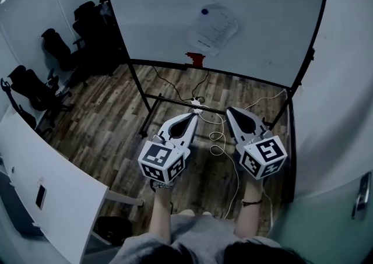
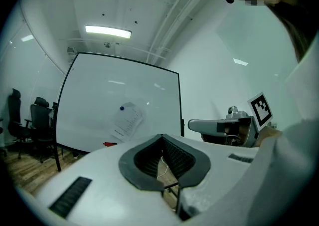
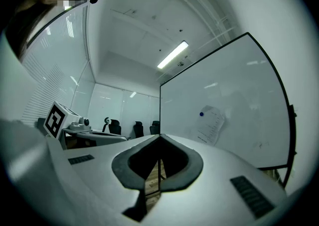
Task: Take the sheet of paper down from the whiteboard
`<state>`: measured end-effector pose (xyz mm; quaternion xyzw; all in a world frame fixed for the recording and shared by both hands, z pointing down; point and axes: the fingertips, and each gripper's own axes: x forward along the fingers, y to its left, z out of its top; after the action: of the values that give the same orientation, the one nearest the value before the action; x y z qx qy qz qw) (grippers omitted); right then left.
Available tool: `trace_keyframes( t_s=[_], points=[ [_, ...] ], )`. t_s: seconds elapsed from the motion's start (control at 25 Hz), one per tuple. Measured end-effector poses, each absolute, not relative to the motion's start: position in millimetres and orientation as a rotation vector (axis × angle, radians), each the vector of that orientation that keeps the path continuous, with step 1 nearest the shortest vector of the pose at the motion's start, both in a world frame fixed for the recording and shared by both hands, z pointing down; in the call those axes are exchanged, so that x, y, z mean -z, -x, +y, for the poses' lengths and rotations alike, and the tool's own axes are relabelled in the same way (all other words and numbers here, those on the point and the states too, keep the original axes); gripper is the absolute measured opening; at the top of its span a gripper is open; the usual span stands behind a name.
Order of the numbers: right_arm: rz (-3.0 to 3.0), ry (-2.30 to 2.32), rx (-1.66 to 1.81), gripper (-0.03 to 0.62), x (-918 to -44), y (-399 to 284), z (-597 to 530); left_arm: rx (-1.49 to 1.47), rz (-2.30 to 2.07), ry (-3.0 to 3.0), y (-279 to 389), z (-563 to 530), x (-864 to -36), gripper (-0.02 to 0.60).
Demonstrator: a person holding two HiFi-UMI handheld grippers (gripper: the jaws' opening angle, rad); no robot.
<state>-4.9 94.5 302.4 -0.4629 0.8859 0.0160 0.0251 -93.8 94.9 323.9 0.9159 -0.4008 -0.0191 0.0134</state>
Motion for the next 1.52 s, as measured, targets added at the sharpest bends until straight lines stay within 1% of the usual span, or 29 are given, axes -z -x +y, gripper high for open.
trace_keyframes(
  t_s=[0.52, 0.92, 1.52],
  points=[
    [2.718, 1.351, 0.055, 0.001, -314.8, 0.7, 63.5, -0.025, -1.308, -2.801, 91.0, 67.5, -337.8, 0.006],
    [2.678, 1.398, 0.056, 0.000, -308.3, -8.3, -3.8, 0.004, -1.244, -2.850, 81.2, -7.6, -334.3, 0.006],
    [2.687, 1.419, 0.090, 0.000, -312.0, 20.1, -99.3, 0.039, -1.159, -2.876, 99.5, -108.8, -332.2, 0.006]
  ],
)
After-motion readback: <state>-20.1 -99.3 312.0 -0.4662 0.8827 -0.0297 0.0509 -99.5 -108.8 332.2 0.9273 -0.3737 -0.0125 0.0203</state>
